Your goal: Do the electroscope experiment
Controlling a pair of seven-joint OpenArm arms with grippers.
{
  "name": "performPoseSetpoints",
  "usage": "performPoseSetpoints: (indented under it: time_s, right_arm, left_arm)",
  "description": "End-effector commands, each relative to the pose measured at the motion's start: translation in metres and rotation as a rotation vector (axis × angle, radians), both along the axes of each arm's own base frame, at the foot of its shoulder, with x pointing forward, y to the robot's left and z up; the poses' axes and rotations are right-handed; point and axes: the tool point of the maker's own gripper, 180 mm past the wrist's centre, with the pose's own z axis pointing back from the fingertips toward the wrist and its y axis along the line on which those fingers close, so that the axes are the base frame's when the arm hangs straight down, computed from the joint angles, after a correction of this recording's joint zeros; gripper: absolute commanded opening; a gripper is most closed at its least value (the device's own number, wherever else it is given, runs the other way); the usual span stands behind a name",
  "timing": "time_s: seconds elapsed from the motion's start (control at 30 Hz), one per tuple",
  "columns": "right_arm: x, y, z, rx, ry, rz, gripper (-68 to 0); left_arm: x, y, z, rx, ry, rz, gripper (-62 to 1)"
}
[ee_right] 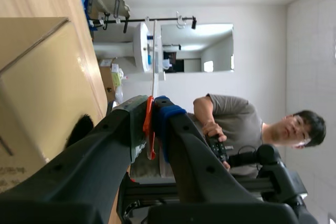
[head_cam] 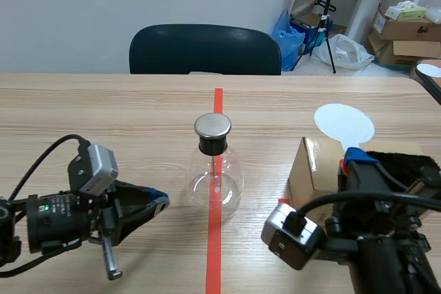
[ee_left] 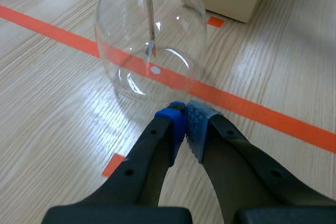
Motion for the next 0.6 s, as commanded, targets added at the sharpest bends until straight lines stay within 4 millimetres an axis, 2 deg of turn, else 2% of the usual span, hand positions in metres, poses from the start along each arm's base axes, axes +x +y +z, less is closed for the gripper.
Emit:
performPoseSetpoints:
  time_s: [0.0, 0.2, 0.57]
  right_arm:
    - [0.007, -0.003, 0.018, 0.005, -0.078, 0.001, -66.6]
    - [0.013, 0.011, 0.015, 0.001, -0.054, 0.030, -66.6]
    - [0.018, 0.038, 0.008, -0.048, -0.008, 0.125, -66.6]
  left_arm:
    - [0.007, -0.010, 0.014, -0.044, -0.033, -0.003, -58.1]
    - [0.018, -0.019, 0.014, -0.065, -0.042, 0.025, -58.1]
    - [0.019, -0.020, 0.014, -0.068, -0.045, 0.029, -58.1]
